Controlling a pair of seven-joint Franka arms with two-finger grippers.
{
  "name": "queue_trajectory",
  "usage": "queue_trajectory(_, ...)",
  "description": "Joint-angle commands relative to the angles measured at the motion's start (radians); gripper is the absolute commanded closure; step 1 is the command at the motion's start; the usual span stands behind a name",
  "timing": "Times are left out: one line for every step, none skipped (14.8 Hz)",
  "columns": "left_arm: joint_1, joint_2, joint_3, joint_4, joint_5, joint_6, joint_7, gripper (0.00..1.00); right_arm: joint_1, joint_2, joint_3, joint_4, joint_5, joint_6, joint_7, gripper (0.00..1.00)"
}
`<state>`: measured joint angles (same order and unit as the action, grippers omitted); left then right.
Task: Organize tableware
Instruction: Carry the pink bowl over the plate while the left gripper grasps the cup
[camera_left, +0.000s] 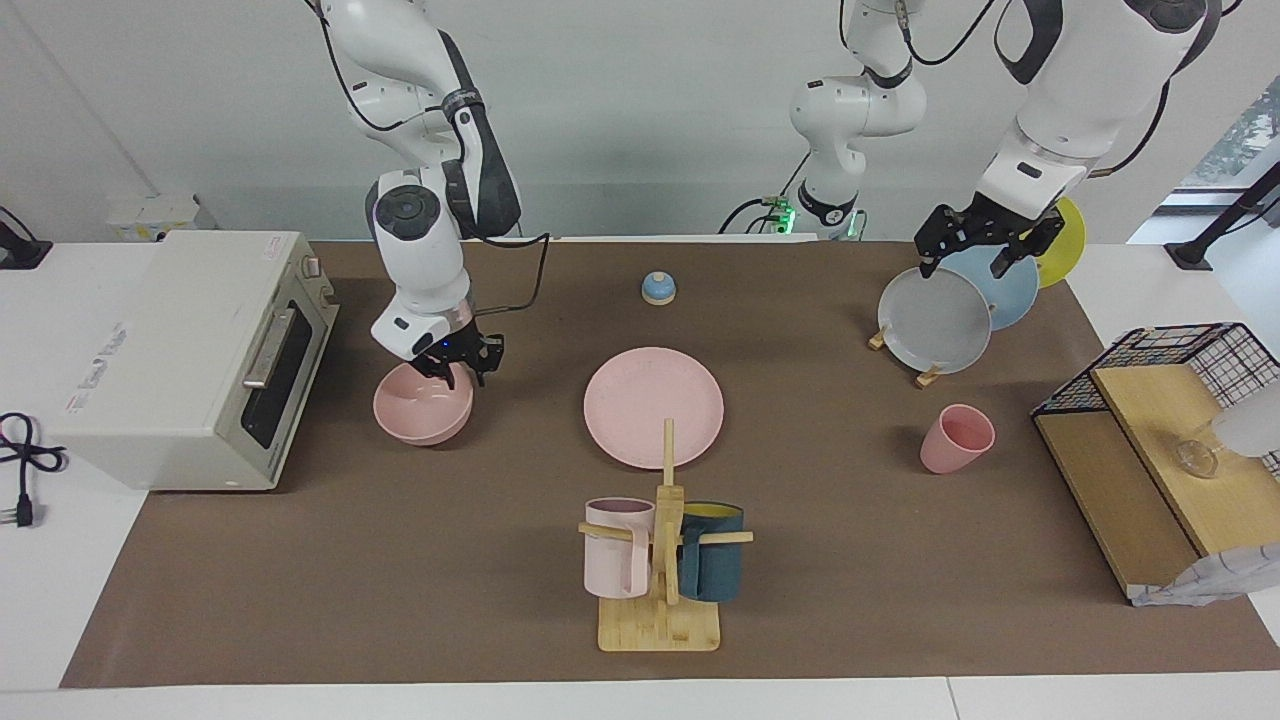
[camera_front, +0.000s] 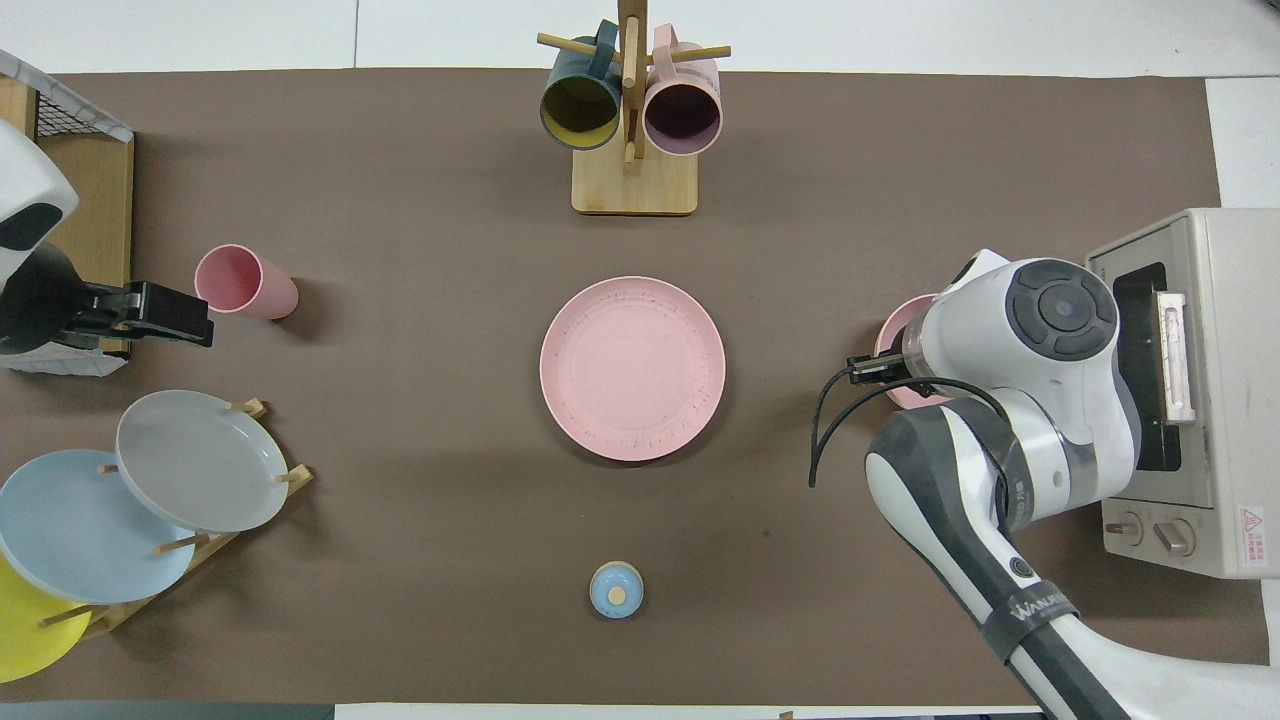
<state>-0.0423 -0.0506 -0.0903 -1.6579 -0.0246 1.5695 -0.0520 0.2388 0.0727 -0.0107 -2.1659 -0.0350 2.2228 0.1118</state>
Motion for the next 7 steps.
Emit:
queue_trajectory(0.001, -0.031, -0.002, -0.036, 0.015, 0.01, 0.0, 0.0, -0.012, 0.007, 0.006, -0.014, 0.003, 0.035, -0.041, 0.56)
queue_trajectory(0.001, -0.031, -0.003, -0.036, 0.015, 0.01, 0.0, 0.0, -0.012, 0.007, 0.006, -0.025, 0.003, 0.043, -0.046, 0.56)
queue_trajectory(0.001, -0.031, -0.003, -0.036, 0.015, 0.01, 0.0, 0.0, -0.012, 0.007, 0.006, -0.032, 0.003, 0.046, -0.053, 0.56)
queue_trajectory(0.001, -0.031, -0.003, -0.036, 0.015, 0.01, 0.0, 0.0, -0.012, 0.015, 0.006, -0.034, 0.003, 0.049, -0.06, 0.56)
queue_trajectory(0.001, -0.031, -0.003, -0.036, 0.015, 0.01, 0.0, 0.0, -0.01, 0.019, 0.006, -0.034, 0.003, 0.047, -0.063, 0.56)
queue_trajectory(0.001, -0.031, -0.003, -0.036, 0.015, 0.01, 0.0, 0.0, -0.012, 0.019, 0.006, -0.034, 0.003, 0.049, -0.064, 0.59)
queue_trajectory(0.001, -0.031, -0.003, -0.036, 0.015, 0.012, -0.002, 0.0, -0.012, 0.019, 0.006, -0.034, 0.003, 0.057, -0.064, 0.6)
